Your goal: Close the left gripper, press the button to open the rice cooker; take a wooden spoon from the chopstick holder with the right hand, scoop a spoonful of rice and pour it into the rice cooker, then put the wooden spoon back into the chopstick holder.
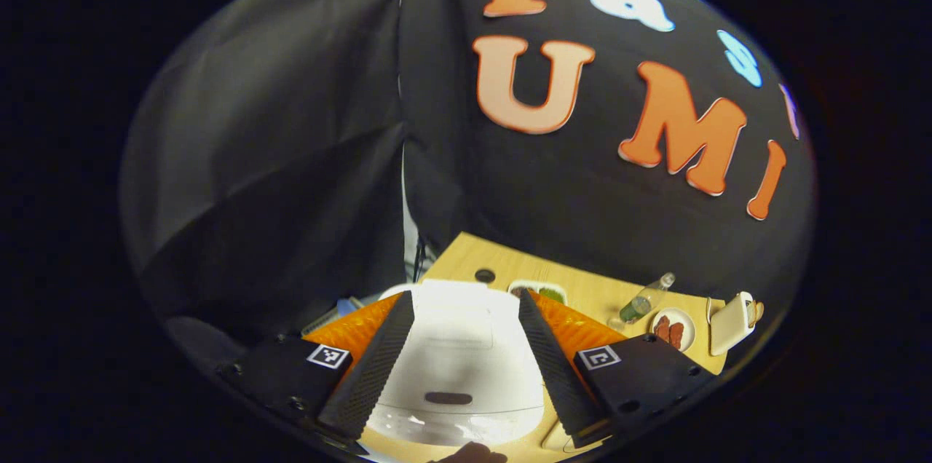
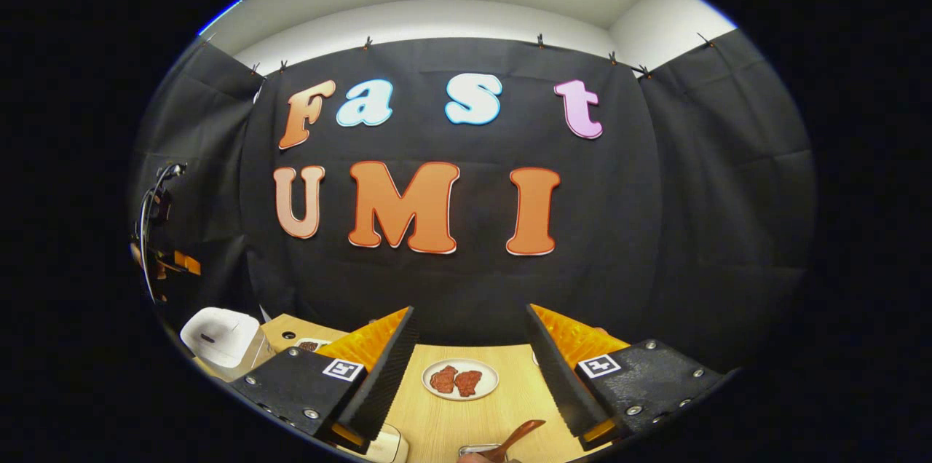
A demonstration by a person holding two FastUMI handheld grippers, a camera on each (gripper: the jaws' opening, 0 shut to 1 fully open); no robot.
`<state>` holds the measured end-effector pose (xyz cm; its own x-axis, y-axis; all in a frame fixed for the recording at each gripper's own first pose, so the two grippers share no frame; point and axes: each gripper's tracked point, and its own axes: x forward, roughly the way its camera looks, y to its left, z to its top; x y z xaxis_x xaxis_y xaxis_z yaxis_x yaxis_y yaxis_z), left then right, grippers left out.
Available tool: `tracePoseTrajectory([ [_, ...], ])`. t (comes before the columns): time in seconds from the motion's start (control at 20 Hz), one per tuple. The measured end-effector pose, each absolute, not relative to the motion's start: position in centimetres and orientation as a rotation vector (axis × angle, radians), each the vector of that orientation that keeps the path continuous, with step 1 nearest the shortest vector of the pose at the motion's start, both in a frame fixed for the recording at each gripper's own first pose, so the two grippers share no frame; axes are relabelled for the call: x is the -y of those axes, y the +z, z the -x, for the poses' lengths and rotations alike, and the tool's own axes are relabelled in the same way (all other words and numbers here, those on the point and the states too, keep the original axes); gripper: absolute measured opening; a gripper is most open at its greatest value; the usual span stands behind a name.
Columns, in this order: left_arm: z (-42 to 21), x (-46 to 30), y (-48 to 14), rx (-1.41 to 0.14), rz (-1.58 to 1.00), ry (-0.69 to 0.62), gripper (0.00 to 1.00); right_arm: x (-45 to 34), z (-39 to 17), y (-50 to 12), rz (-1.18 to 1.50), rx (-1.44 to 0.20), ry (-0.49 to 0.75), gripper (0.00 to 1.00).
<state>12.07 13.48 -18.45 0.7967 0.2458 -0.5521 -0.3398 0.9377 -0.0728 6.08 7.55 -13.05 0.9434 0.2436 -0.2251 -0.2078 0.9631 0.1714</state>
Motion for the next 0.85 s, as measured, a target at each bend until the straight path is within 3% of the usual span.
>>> tracePoseTrajectory([
  [0.2,-11.1,-12.0,-9.3,-0.360,0.100,0.286,0.98,-8.6,-6.6,-10.0,-0.176,-0.181,0.251,0.91],
  [0.25,-10.8,-11.7,-7.9,-0.315,0.085,0.282,1.00,-8.8,-6.6,-9.5,-0.174,-0.167,0.255,0.96],
  [0.3,-10.5,-11.2,-6.4,-0.271,0.074,0.272,0.98,-8.9,-6.6,-9.1,-0.170,-0.159,0.258,0.92],
  [0.5,-9.1,-9.2,-1.0,-0.085,0.000,0.241,1.00,-9.5,-6.4,-7.3,-0.151,-0.119,0.265,0.92],
  [0.55,-8.5,-8.7,0.2,-0.043,-0.014,0.236,0.98,-9.6,-6.4,-7.1,-0.147,-0.122,0.260,0.87],
  [0.6,-7.9,-7.9,0.4,-0.007,-0.019,0.224,0.96,-10.0,-6.1,-7.0,-0.148,-0.123,0.266,0.92],
  [0.85,-6.1,-5.4,0.7,0.056,-0.012,0.172,0.95,-11.3,-4.9,-6.0,-0.165,-0.093,0.301,0.91],
])
